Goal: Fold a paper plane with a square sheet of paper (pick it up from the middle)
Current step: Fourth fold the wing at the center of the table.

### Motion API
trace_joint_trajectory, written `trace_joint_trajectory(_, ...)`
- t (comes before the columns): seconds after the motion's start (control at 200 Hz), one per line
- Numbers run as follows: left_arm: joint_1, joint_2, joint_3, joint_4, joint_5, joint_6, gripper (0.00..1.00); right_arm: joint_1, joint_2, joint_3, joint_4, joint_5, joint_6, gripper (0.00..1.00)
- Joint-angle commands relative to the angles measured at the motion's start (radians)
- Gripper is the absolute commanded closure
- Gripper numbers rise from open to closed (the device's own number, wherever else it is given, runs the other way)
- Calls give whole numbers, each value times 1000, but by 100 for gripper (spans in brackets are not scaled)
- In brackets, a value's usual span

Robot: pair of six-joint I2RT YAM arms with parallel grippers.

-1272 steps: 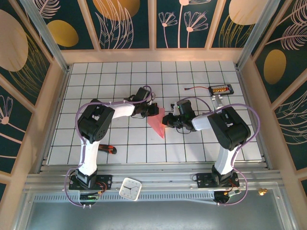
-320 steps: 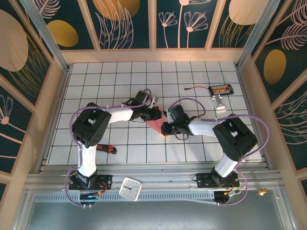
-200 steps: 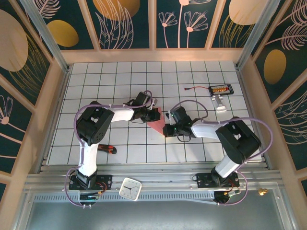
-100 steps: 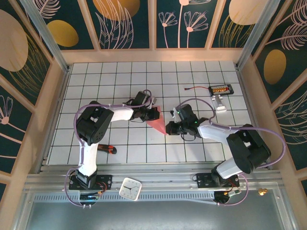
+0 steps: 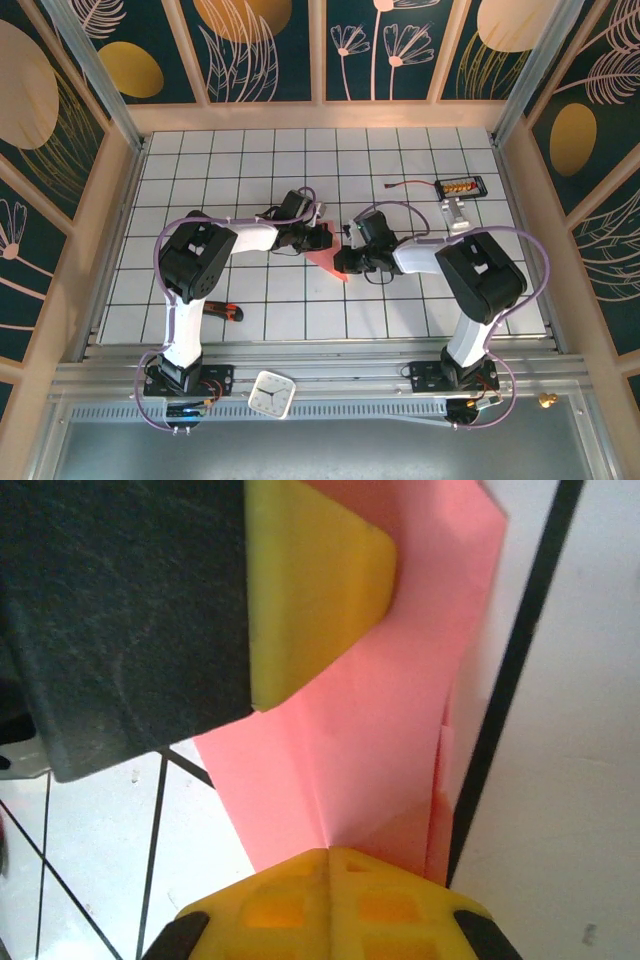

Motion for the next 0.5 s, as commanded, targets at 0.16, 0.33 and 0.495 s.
trace_joint_trajectory(0.16,18,22,9,-69,-78,50,100,-2,-94,-209,-13,-12,40,100)
trace_joint_trajectory(0.33,16,-46,0,-33,-42,21,92,4,-106,-225,5,-2,61,100)
trace_joint_trajectory(0.495,-6,-155,-62,22,7,-50,83,4,-92,-215,5,9,68,100)
